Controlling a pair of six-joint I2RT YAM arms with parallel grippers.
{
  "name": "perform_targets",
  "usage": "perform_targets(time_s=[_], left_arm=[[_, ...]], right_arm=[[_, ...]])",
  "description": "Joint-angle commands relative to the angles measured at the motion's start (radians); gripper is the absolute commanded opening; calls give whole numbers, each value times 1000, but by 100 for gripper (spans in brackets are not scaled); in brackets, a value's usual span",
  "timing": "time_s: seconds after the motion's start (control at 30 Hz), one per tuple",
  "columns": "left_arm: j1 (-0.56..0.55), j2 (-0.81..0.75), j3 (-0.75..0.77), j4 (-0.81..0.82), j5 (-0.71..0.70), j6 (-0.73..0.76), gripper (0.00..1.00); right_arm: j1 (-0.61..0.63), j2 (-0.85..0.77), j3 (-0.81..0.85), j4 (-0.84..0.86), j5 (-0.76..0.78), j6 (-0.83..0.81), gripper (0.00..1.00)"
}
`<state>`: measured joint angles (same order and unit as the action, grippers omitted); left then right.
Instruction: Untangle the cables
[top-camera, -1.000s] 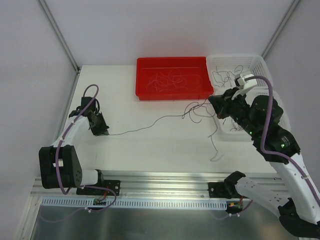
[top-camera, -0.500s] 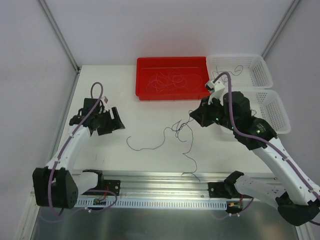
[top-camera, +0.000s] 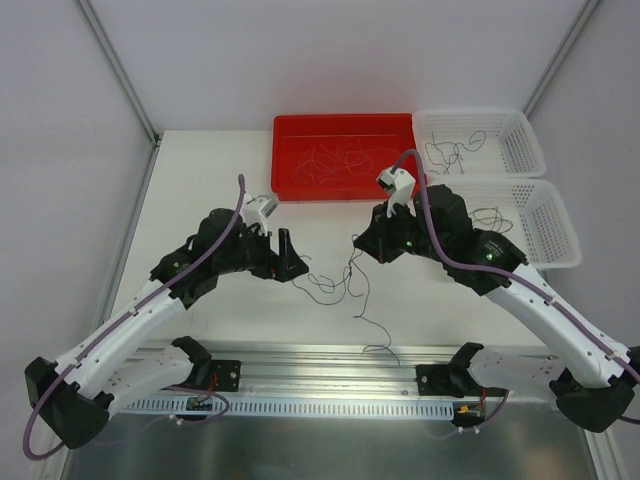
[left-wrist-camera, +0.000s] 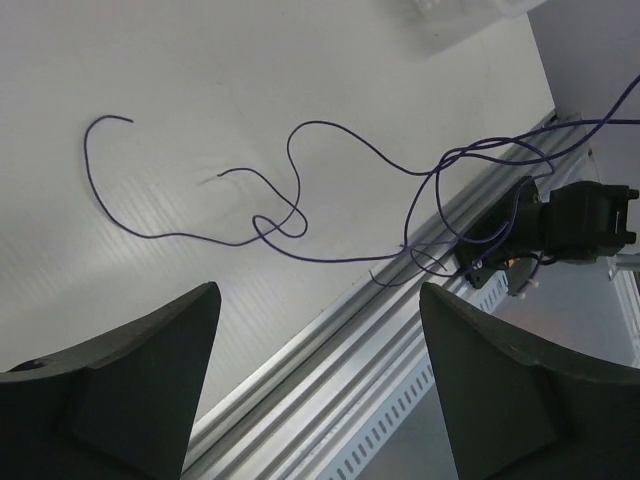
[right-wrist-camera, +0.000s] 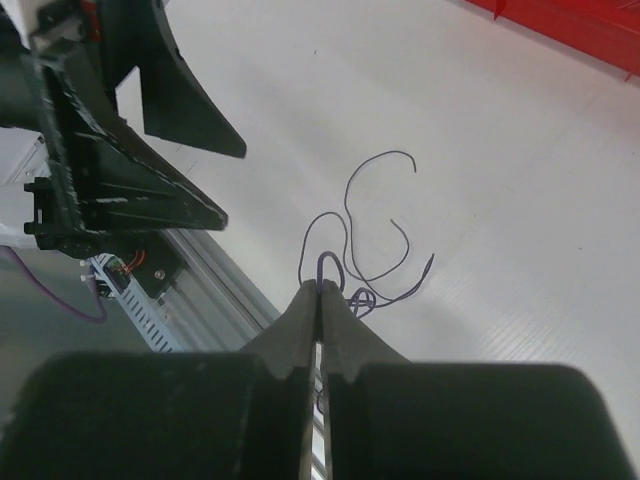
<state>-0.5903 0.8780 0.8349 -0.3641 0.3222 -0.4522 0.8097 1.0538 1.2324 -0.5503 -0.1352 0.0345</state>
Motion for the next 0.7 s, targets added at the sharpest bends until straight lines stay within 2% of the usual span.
perform_targets(time_s=[0.0,0.1,0.3,0.43,0.67], left_arm=[[-71,55,44,59,-69,-121,81],[-164,87,52,111,-112,-119,79],[-305,157,67,169,-121,98,76],[-348,232,69,194,-126,197,75],[-382,361,84,209,-183,241,64]], right_arm=[[16,5,47,62,20,33,1],[23,3,44,72,26,38,1],[37,3,38,76,8,44,1],[45,-8,35,87,11,51,1],[48,-28,35,81,5,54,1]])
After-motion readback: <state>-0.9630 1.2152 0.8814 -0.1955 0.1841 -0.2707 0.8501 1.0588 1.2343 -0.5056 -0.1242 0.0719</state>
